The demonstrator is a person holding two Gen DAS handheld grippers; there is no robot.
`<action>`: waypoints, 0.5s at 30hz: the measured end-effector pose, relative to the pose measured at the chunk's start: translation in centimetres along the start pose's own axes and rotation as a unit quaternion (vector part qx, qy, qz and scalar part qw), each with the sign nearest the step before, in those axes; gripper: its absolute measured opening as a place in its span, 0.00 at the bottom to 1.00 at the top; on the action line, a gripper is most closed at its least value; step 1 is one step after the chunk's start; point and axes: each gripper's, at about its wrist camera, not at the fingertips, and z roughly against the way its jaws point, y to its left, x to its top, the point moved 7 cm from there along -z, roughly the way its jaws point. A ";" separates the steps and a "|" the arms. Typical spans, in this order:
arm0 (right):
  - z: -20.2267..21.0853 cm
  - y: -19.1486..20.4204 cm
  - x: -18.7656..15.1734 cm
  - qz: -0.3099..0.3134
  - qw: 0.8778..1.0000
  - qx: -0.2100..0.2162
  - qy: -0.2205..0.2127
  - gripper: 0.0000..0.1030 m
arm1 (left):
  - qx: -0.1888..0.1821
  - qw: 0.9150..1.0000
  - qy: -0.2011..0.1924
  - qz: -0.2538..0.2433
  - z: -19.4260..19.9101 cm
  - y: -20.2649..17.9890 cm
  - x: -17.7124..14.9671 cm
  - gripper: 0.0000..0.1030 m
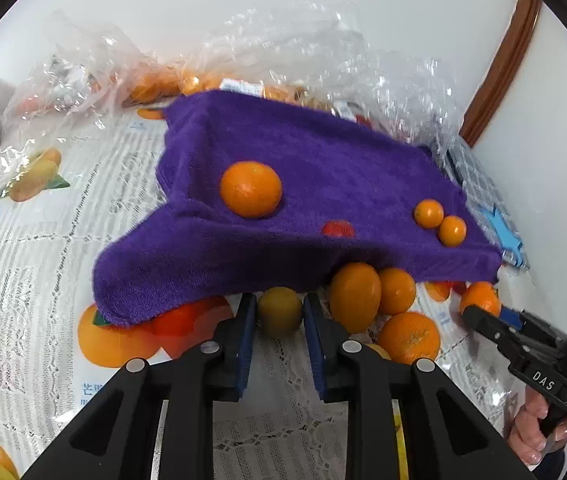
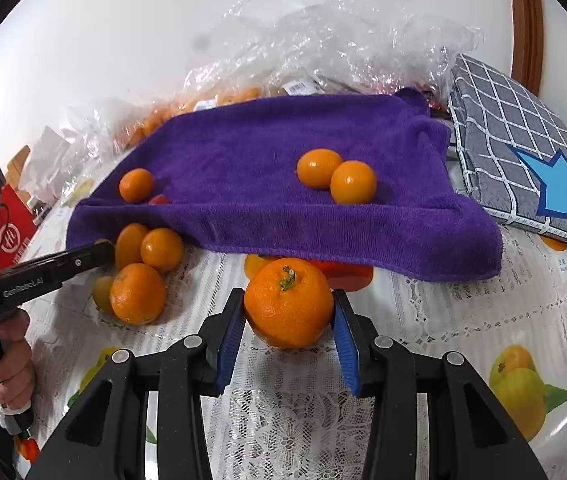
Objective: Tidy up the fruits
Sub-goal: 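Grasp a stemmed mandarin with the right gripper while the left grasps a small green fruit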
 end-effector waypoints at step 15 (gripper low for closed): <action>2.0 -0.3 4.9 0.007 0.999 0.002 -0.048 0.41 | -0.015 0.997 -0.080 0.017 3.4 -0.6 6.3 0.22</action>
